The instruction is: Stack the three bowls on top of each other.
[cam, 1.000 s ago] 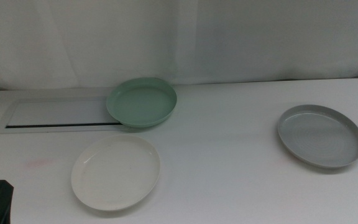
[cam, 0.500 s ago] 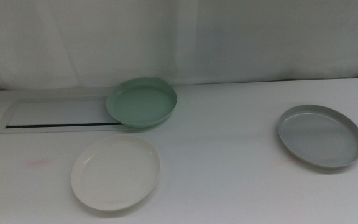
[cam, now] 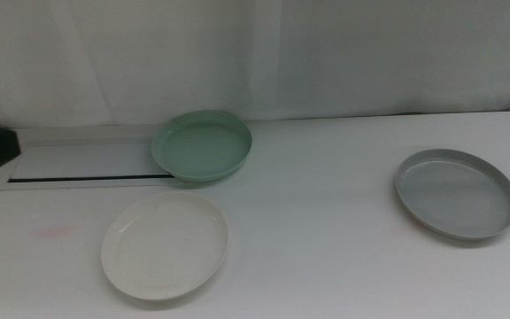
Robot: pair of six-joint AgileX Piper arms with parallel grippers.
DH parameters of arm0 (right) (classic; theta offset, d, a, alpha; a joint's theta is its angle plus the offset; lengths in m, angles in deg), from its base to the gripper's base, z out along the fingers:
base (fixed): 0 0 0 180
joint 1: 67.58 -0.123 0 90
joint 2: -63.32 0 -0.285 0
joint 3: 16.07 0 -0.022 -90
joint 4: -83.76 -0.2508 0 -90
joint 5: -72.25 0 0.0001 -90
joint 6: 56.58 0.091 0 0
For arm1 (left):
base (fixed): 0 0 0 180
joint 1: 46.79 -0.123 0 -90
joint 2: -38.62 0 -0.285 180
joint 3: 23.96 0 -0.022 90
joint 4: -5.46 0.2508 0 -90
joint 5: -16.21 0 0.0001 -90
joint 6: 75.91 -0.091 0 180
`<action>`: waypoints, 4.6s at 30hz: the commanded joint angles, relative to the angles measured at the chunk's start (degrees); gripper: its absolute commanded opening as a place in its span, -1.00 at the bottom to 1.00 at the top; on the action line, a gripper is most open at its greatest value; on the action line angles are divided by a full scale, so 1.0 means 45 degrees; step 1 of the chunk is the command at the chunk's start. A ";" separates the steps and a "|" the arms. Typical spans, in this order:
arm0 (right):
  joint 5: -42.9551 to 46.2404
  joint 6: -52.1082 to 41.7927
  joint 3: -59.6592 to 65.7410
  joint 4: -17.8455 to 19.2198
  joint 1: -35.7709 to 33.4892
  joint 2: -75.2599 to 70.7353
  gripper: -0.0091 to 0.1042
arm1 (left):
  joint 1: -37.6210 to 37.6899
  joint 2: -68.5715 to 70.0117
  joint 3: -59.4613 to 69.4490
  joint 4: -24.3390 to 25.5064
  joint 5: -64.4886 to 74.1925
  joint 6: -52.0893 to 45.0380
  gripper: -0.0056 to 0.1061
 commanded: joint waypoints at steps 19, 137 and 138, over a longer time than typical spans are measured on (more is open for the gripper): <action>0.0236 -0.0017 0.0061 0.0085 0.0066 -0.0441 0.97 | 0.0110 -0.6709 -0.1251 0.0176 0.1000 -0.0360 0.48; 0.0436 -0.0017 0.0061 0.0068 0.0066 -0.0441 0.97 | 0.5577 -1.3171 -0.2285 -0.1979 -0.3236 0.3794 -0.95; 0.0436 -0.0017 0.0061 0.0068 0.0066 -0.0441 0.97 | 0.5577 -1.3242 -0.2285 -0.1979 -0.3285 0.3794 -0.95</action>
